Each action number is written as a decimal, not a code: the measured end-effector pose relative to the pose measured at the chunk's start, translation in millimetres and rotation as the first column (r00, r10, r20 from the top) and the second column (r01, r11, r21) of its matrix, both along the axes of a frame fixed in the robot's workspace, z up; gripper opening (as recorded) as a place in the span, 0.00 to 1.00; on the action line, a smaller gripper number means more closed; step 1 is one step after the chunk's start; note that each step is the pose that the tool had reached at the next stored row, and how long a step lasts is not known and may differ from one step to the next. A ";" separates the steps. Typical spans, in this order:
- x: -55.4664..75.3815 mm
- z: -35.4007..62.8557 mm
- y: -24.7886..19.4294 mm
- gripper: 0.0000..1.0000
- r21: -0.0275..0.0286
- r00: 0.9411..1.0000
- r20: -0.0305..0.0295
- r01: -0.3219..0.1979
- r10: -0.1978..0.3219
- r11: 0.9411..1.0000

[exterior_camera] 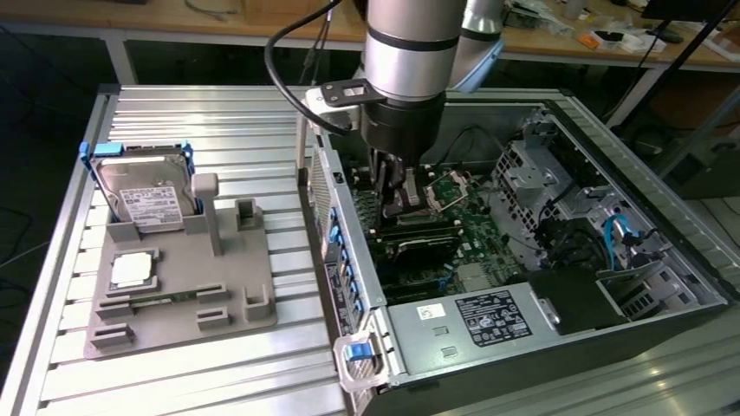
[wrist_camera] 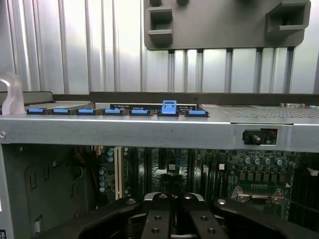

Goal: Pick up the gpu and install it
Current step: 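Press down on the gpu until it lock into place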

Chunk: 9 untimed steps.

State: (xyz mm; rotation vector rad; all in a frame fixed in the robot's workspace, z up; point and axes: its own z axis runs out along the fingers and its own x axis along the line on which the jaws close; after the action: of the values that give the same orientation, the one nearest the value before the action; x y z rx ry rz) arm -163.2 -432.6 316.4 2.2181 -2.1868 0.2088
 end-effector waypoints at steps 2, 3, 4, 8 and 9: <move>0.9 0.1 0.0 0.11 0.001 1.000 -0.012 0.001 -0.001 1.000; 1.3 0.2 0.0 0.11 0.001 1.000 -0.018 0.001 -0.001 1.000; 1.9 0.2 0.0 0.11 0.002 1.000 -0.025 0.002 -0.002 1.000; 2.4 1.3 0.0 0.11 0.008 0.999 -0.034 0.005 -0.005 1.000; 2.4 1.7 0.0 0.11 0.010 0.999 -0.034 0.005 -0.005 1.000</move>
State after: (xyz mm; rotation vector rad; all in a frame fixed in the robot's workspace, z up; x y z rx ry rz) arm -160.7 -432.6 318.1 2.2038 -2.1806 0.1590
